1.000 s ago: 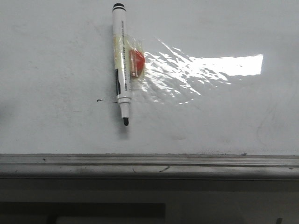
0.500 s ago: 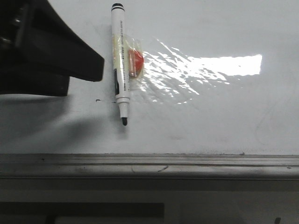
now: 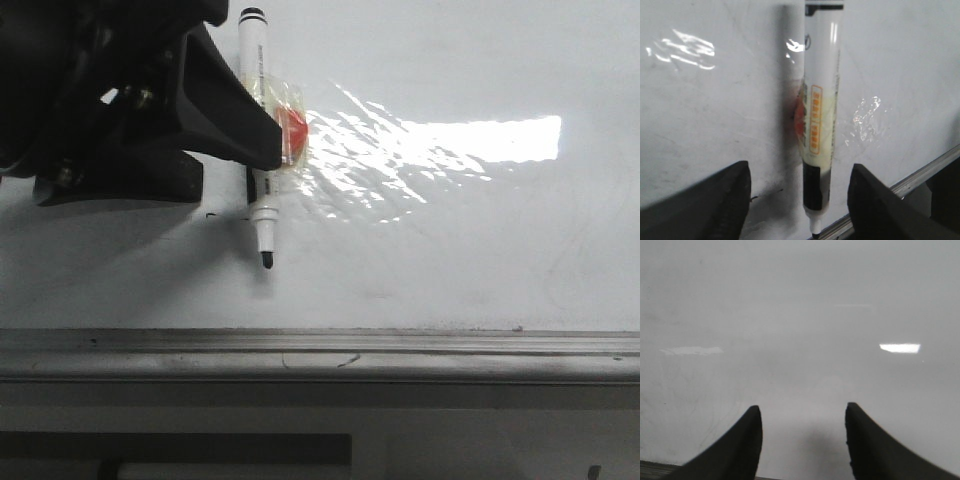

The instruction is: Write number 9 on whiteboard

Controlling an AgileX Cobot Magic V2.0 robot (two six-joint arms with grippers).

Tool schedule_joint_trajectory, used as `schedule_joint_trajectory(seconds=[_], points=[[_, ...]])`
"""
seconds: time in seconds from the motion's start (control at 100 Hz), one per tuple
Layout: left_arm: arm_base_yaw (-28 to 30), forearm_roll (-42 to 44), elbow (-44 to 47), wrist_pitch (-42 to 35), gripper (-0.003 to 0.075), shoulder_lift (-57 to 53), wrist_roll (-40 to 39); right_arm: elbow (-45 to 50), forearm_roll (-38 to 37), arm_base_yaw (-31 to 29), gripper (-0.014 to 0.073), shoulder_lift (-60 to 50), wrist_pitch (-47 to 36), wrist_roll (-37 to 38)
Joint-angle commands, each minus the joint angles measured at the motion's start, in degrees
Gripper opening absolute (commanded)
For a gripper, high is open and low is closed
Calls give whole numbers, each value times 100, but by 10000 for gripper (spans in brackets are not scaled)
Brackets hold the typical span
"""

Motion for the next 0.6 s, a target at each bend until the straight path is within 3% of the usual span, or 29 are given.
schedule_joint_trajectory(seconds=[0.0, 0.1, 0.31, 0.38, 0.47, 0.59], points=[[-15, -59, -165, -349, 406, -23, 3, -188, -3, 7, 324, 74, -388, -51], [-15, -203, -165, -364, 369, 77, 3, -188, -3, 7, 324, 74, -388, -51], [-15, -255, -165, -248, 206, 432, 3, -188, -3, 7, 324, 74, -388, -51], [-15, -282, -187, -275, 134, 469, 3, -188, -3, 7, 324, 74, -388, -51], [-15, -271, -209, -275, -13, 448, 3, -188, -3, 21, 324, 74, -388, -51], [-15, 88, -269, 65, -20, 294, 263, -188, 30, 205, 324, 74, -372, -92]])
